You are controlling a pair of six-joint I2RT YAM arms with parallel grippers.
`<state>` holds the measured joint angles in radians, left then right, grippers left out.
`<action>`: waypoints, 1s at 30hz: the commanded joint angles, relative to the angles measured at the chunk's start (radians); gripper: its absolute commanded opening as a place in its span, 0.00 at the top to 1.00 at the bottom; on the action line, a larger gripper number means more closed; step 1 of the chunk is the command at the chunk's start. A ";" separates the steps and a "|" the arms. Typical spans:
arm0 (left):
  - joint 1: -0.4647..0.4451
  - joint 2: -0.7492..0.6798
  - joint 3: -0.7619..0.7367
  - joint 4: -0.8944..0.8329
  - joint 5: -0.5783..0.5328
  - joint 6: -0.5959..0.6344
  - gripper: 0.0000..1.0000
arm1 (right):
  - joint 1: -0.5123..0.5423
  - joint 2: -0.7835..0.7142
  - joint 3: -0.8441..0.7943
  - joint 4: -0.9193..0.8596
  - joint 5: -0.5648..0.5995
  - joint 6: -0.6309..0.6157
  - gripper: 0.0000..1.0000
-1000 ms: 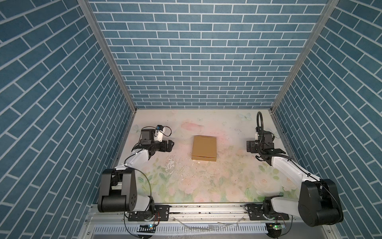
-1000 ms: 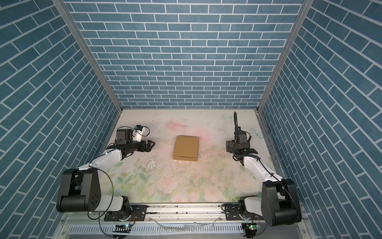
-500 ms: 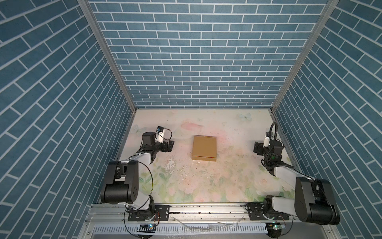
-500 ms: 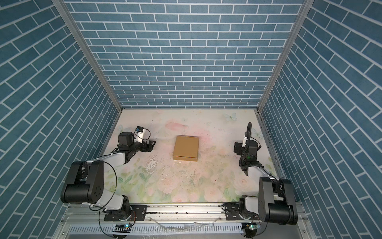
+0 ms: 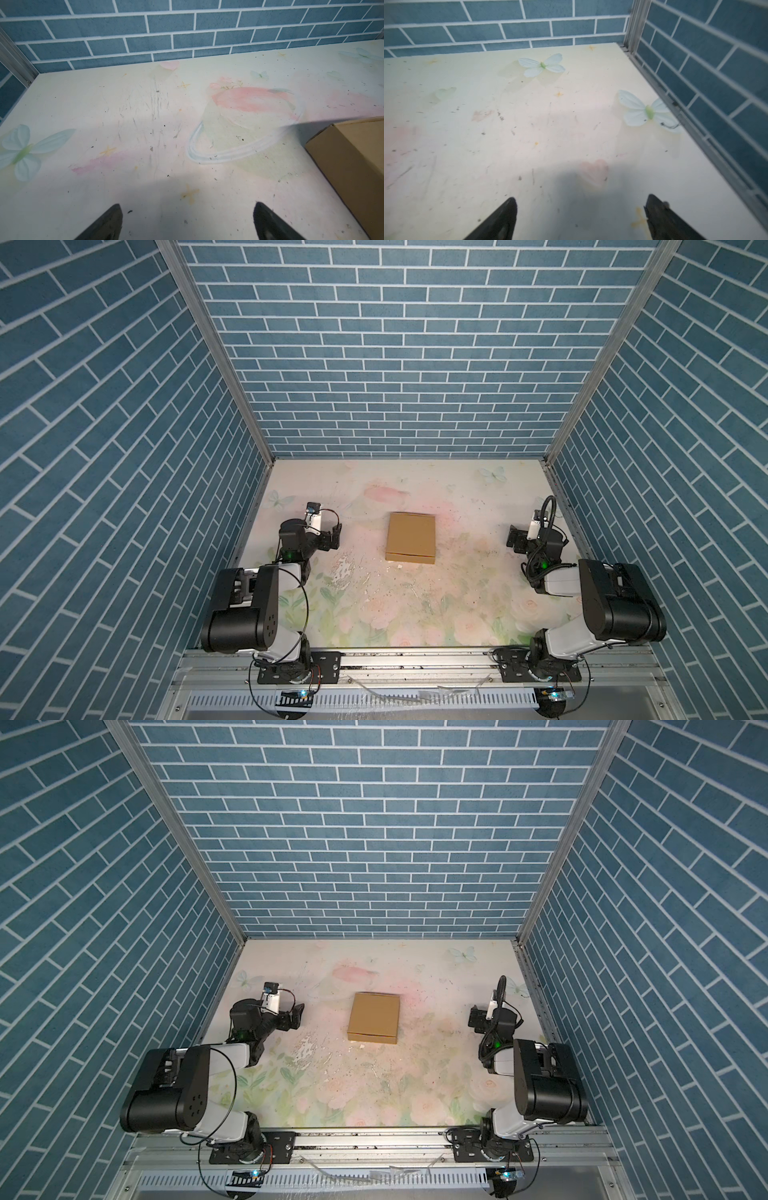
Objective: Fold the paper box
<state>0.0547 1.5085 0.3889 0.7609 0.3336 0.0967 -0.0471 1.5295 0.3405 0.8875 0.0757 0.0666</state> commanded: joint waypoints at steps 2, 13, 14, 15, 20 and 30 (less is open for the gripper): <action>0.002 0.030 -0.023 0.162 -0.033 -0.004 0.00 | 0.001 0.002 0.022 0.021 0.079 0.034 0.01; 0.003 0.027 -0.025 0.165 -0.028 -0.006 0.00 | 0.006 0.005 0.029 0.013 0.075 0.026 0.01; 0.004 0.028 -0.026 0.167 -0.027 -0.005 0.00 | 0.006 0.006 0.029 0.013 0.075 0.026 0.01; 0.004 0.028 -0.025 0.169 -0.027 -0.006 0.00 | 0.006 0.006 0.029 0.012 0.075 0.026 0.01; 0.004 0.026 -0.029 0.170 -0.027 -0.006 0.00 | 0.006 0.005 0.029 0.013 0.075 0.025 0.01; 0.004 0.027 -0.030 0.172 -0.055 -0.016 0.00 | 0.006 0.006 0.029 0.013 0.075 0.025 0.01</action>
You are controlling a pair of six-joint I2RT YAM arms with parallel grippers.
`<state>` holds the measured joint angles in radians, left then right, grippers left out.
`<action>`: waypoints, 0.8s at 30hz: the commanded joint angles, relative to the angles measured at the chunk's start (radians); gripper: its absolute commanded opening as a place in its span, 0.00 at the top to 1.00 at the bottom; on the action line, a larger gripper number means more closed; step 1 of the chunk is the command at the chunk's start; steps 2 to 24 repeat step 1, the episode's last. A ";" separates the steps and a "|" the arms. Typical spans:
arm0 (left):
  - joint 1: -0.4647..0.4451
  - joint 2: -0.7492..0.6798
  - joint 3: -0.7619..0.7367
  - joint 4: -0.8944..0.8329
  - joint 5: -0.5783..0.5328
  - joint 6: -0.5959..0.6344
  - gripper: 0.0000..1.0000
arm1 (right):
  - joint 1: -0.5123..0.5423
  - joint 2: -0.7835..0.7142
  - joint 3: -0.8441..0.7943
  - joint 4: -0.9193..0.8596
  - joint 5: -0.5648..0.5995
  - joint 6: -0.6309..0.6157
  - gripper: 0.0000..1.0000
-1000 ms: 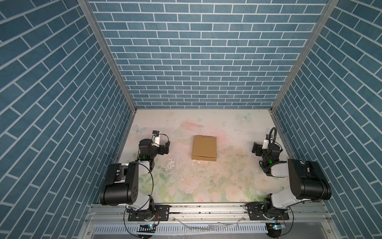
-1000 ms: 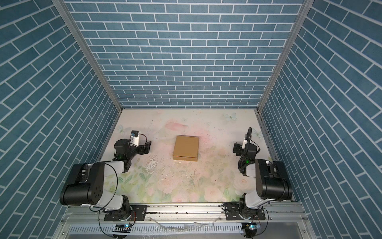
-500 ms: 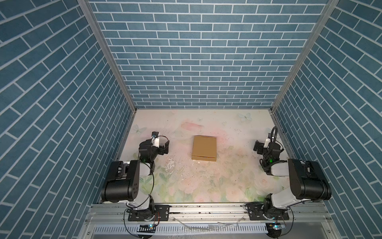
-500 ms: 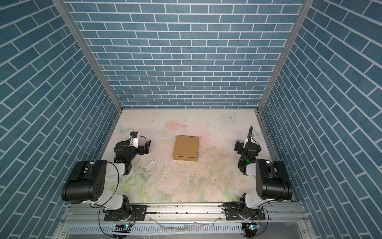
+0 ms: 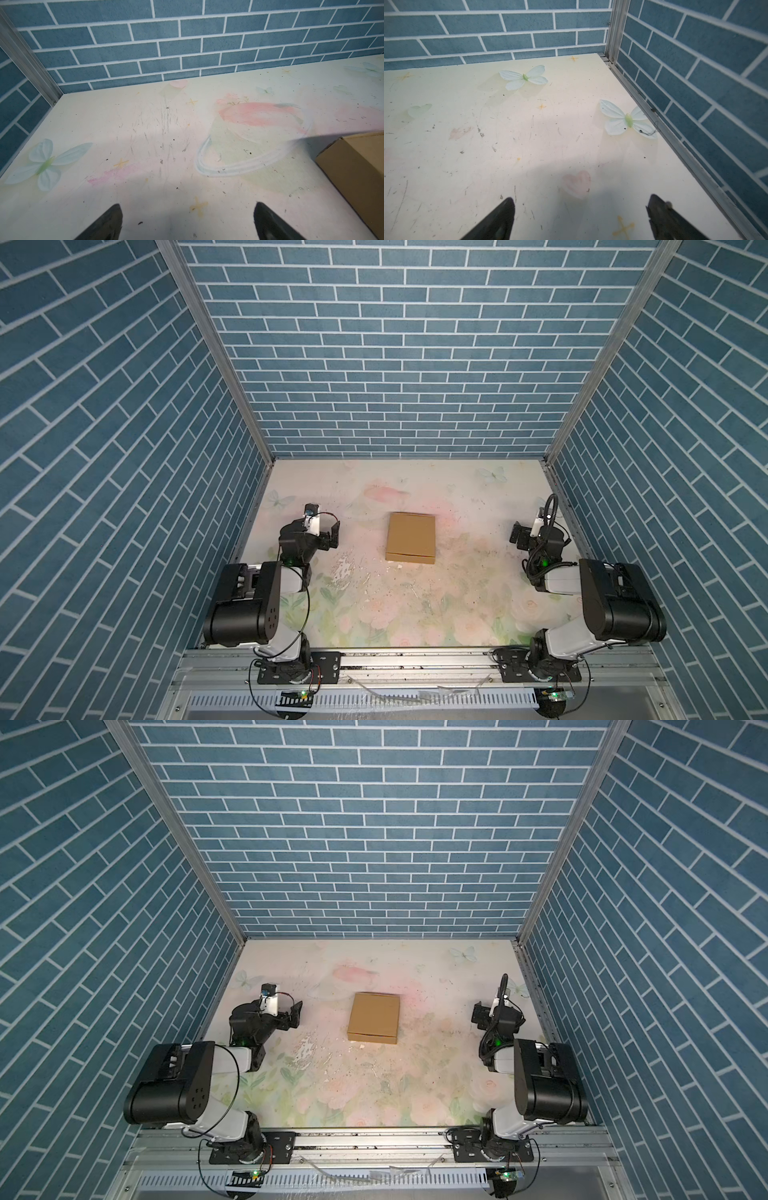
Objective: Fold the paper box
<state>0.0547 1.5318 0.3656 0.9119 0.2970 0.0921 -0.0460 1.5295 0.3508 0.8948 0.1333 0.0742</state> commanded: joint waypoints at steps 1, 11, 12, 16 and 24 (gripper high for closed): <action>0.004 0.004 -0.008 0.023 -0.035 -0.020 0.01 | 0.005 0.006 0.020 0.006 0.017 0.018 0.01; 0.004 0.004 -0.008 0.023 -0.035 -0.020 0.01 | 0.005 0.006 0.020 0.006 0.017 0.018 0.01; 0.004 0.004 -0.008 0.023 -0.035 -0.020 0.01 | 0.005 0.006 0.020 0.006 0.017 0.018 0.01; 0.004 0.004 -0.008 0.023 -0.035 -0.020 0.01 | 0.005 0.006 0.020 0.006 0.017 0.018 0.01; 0.004 0.004 -0.008 0.023 -0.035 -0.020 0.01 | 0.005 0.006 0.020 0.006 0.017 0.018 0.01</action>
